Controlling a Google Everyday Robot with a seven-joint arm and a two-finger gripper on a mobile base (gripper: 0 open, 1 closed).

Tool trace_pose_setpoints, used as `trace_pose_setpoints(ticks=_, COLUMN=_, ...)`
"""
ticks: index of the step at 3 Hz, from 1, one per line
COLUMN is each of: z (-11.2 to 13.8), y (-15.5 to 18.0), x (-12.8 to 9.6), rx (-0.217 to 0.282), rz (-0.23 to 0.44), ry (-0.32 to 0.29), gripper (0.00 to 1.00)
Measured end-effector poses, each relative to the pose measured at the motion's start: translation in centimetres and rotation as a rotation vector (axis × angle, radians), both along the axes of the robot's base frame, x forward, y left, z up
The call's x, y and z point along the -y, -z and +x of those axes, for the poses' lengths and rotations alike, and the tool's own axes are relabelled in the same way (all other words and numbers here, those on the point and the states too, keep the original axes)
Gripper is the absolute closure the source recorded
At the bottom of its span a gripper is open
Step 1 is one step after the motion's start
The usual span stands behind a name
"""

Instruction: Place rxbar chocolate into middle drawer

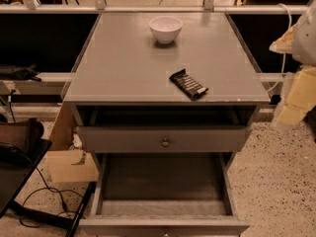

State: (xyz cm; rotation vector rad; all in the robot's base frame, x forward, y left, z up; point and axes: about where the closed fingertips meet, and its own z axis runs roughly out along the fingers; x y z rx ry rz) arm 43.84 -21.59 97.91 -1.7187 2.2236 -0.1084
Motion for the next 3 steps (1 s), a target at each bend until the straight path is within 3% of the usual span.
trace_pose_setpoints(ticks=1, z=0.0, y=0.0, x=0.0, rx=0.000, rz=0.000, ry=0.000, gripper=0.00)
trace_pose_setpoints(ticks=2, z=4.1, y=-1.0, x=-0.7, rx=0.058, rz=0.120, ry=0.014, gripper=0.00)
trace_pose_setpoints(ticks=3, z=10.7, y=-2.3, x=-2.7, rx=0.094, rz=0.317, ry=0.076, gripper=0.00)
